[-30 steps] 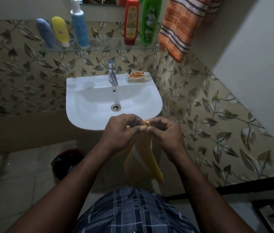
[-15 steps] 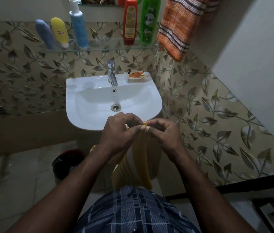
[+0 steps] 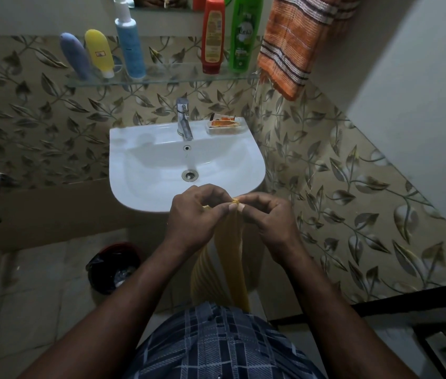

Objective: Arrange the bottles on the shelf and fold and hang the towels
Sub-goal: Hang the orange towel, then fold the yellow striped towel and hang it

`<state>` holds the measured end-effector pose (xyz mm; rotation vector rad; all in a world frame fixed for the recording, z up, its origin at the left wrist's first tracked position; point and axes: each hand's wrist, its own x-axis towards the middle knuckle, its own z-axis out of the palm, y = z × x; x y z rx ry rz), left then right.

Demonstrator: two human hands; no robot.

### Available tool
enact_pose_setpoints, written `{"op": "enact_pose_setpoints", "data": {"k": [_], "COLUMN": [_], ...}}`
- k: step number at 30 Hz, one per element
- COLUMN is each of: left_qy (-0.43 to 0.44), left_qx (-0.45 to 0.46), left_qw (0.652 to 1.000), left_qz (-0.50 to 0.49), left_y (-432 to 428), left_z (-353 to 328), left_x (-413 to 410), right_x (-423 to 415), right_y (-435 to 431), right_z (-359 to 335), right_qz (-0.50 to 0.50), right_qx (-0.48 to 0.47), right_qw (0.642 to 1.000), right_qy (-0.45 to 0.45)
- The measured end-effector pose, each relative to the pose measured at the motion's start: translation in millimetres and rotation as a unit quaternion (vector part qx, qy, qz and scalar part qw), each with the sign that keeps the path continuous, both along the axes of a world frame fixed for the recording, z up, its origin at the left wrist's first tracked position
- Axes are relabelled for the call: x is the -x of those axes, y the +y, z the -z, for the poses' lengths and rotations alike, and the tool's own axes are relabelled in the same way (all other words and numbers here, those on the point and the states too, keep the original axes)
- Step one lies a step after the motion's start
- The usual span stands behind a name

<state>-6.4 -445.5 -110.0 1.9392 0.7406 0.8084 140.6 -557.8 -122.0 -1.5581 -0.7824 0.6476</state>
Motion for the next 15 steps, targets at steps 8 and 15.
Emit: {"op": "enact_pose_setpoints", "data": {"k": [8,15], "left_qy": [-0.004,0.003], "left_qx": [0.029,0.131], "left_qw": [1.000,0.991], "left_qz": [-0.010,-0.020], "left_y": [-1.9,3.8], "left_z": [0.4,-0.1], "left_x": [-1.4,-6.4], "right_x": [-1.5,-4.7], "right_y": [-1.6,-0.8], "right_z": [-2.1,-0.1], "right_qz": [-0.024,-0.065], "right_qx": [-0.024,-0.018], "right_qw": [0.999,0.998], "right_qy": [0.026,0.015]}}
